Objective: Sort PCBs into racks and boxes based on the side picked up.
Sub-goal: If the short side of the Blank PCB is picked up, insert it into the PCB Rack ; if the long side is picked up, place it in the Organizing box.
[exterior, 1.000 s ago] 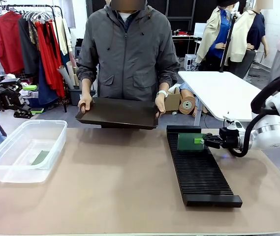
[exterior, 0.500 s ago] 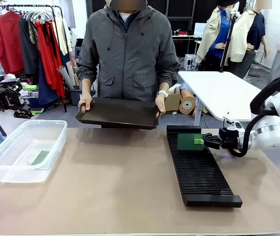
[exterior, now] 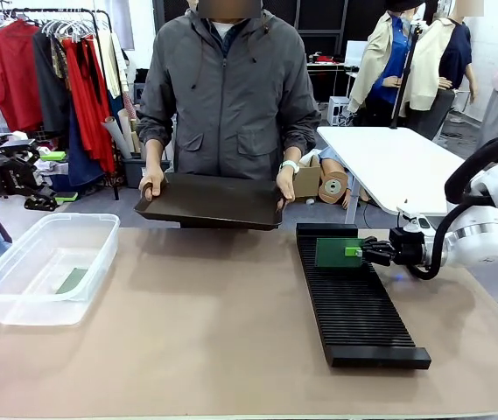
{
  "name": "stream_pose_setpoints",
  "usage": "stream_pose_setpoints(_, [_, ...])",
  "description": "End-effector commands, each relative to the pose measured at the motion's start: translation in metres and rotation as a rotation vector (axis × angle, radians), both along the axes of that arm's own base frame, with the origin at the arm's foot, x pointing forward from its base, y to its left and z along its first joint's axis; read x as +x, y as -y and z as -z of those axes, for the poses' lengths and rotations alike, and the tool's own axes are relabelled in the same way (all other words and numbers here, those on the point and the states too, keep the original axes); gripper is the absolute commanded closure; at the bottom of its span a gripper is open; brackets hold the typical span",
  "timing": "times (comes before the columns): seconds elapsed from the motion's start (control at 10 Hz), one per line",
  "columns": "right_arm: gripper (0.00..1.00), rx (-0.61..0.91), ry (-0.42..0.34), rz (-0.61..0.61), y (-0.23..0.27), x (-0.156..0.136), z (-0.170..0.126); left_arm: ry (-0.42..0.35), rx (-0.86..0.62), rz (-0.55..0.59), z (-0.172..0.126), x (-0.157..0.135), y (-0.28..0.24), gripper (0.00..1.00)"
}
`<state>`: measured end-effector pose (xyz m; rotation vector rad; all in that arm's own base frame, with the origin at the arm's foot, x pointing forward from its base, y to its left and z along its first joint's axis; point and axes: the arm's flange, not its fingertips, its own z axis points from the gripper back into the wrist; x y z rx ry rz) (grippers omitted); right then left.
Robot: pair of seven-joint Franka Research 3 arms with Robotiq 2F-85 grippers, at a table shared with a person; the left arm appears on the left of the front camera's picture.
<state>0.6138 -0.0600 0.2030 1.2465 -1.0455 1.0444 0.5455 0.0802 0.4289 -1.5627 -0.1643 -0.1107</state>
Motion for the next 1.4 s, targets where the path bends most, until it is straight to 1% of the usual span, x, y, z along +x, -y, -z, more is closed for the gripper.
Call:
stream_pose_setpoints(0.0, [1.0, -0.062, 0.037, 0.007, -0.001, 0.01, 0.002, -0.003, 0.011, 0.0, -0.002, -0.003, 0.0, 0.0])
stream_pose_setpoints(0.3, [1.0, -0.087, 0.033, -0.007, -0.002, 0.015, -0.001, -0.003, 0.011, 0.0, -0.002, -0.003, 0.0, 0.0])
stream_pose_setpoints(0.7, [1.0, -0.061, 0.017, 0.0, 0.005, 0.02, 0.008, -0.003, 0.011, 0.0, -0.002, -0.003, 0.0, 0.0])
stream_pose_setpoints(0.9, [1.0, -0.047, 0.011, 0.008, 0.009, 0.021, 0.008, -0.003, 0.011, 0.0, -0.002, -0.003, 0.0, 0.0])
stream_pose_setpoints(1.0, [0.96, -0.036, 0.002, 0.015, 0.01, 0.021, 0.006, -0.003, 0.011, 0.0, -0.002, -0.003, 0.0, 0.0])
stream_pose_setpoints(1.3, [0.38, -0.008, 0.005, 0.022, 0.01, 0.021, -0.002, -0.003, 0.011, 0.0, -0.002, -0.003, 0.0, 0.0])
